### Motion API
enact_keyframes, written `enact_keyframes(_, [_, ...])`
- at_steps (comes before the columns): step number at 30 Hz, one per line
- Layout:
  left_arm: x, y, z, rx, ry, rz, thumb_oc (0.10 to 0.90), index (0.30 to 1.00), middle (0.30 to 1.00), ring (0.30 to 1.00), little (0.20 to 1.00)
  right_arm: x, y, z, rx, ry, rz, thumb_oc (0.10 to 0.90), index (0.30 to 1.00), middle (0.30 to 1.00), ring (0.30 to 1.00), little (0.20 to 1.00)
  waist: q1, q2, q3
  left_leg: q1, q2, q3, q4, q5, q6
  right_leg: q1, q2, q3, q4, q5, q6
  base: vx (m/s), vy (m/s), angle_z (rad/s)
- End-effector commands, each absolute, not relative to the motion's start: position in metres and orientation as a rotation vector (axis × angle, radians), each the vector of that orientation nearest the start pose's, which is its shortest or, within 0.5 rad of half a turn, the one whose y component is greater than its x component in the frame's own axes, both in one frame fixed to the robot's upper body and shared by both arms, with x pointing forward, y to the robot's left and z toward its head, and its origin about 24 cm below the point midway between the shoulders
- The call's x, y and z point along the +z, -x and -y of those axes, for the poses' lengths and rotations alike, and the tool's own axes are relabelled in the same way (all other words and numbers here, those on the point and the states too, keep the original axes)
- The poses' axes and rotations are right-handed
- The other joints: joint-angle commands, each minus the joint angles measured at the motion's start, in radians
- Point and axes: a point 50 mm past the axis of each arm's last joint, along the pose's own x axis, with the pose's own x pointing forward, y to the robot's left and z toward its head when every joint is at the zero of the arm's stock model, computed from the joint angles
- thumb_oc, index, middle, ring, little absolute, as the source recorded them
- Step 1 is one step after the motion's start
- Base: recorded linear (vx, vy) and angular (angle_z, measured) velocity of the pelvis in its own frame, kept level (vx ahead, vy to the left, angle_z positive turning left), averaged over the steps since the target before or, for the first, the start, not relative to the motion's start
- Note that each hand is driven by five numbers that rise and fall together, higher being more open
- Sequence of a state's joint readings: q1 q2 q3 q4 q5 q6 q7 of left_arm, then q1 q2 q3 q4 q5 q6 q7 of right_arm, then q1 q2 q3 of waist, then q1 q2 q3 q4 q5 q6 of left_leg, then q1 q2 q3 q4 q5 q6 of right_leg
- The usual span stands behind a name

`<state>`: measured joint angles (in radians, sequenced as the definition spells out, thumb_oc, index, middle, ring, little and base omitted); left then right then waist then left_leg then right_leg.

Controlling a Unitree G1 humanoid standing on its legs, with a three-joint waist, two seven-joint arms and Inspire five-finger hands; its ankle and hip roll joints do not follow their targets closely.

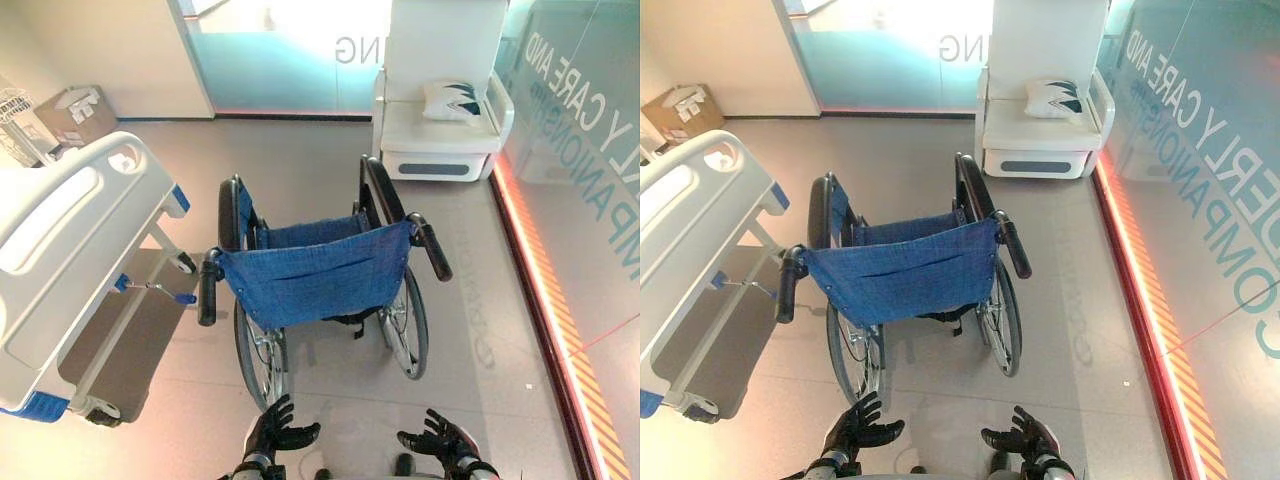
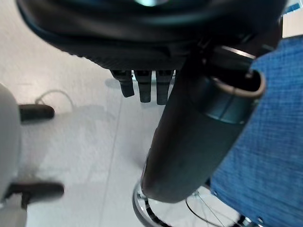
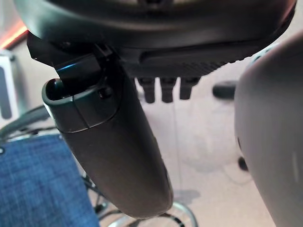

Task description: Push the wheelchair next to the bed

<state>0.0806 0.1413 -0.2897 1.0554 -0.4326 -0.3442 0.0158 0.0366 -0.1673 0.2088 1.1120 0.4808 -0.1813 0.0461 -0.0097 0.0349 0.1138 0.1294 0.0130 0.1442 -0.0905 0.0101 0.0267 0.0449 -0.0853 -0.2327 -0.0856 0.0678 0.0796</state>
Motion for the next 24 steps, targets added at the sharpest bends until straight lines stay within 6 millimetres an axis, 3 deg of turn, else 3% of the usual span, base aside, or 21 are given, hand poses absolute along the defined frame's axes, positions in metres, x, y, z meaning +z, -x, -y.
enact_keyframes(1, [-0.13,-0.151,-0.165,0.048,0.147,-0.643,0.8,0.9,0.9,0.9,0.9,-0.14,-0.146,0.189,-0.096,-0.163,-0.795,0.8,0.9,0.9,0.9,0.9,0.011,0.006,-0.007,-0.056,-0.028,-0.034,0.022,-0.05,-0.008,-0.004,0.001,-0.024,0.109,-0.131,-0.003,0.0,0.0,0.0])
enact_keyframes(11, [-0.133,-0.147,-0.164,0.047,0.145,-0.668,0.8,0.9,0.9,0.9,0.9,-0.14,-0.148,0.19,-0.133,-0.138,-0.804,0.8,0.9,0.9,0.9,0.9,0.012,0.005,-0.004,-0.055,-0.029,-0.03,0.017,-0.049,-0.009,0.0,0.005,-0.028,0.101,-0.13,-0.005,0.0,0.0,0.0])
enact_keyframes(18, [-0.133,-0.148,-0.177,0.199,0.198,-0.663,0.8,0.9,0.9,0.9,0.9,-0.135,-0.155,0.194,-0.147,-0.083,-0.758,0.8,0.9,0.9,0.9,0.9,0.018,0.001,-0.003,-0.052,-0.033,-0.034,0.015,-0.047,-0.009,0.008,0.003,-0.031,0.093,-0.124,-0.003,0.0,0.0,0.0])
enact_keyframes(23, [-0.102,-0.185,-0.215,0.389,0.252,-0.478,0.8,0.9,0.9,0.9,0.9,-0.103,-0.198,0.221,-0.218,-0.142,-0.585,0.8,0.9,0.9,0.9,0.9,0.042,-0.016,0.009,-0.077,-0.025,-0.039,0.025,-0.042,-0.009,-0.021,-0.001,-0.037,0.107,-0.119,0.0,-0.09,-0.067,0.03])
enact_keyframes(24, [-0.086,-0.205,-0.227,0.434,0.254,-0.399,0.8,0.9,0.9,0.9,0.9,-0.085,-0.22,0.237,-0.253,-0.146,-0.497,0.8,0.9,0.9,0.9,0.9,0.047,-0.013,0.029,-0.098,-0.023,-0.042,0.031,-0.037,-0.007,-0.054,-0.002,-0.031,0.129,-0.119,-0.003,-0.19,-0.02,0.06])
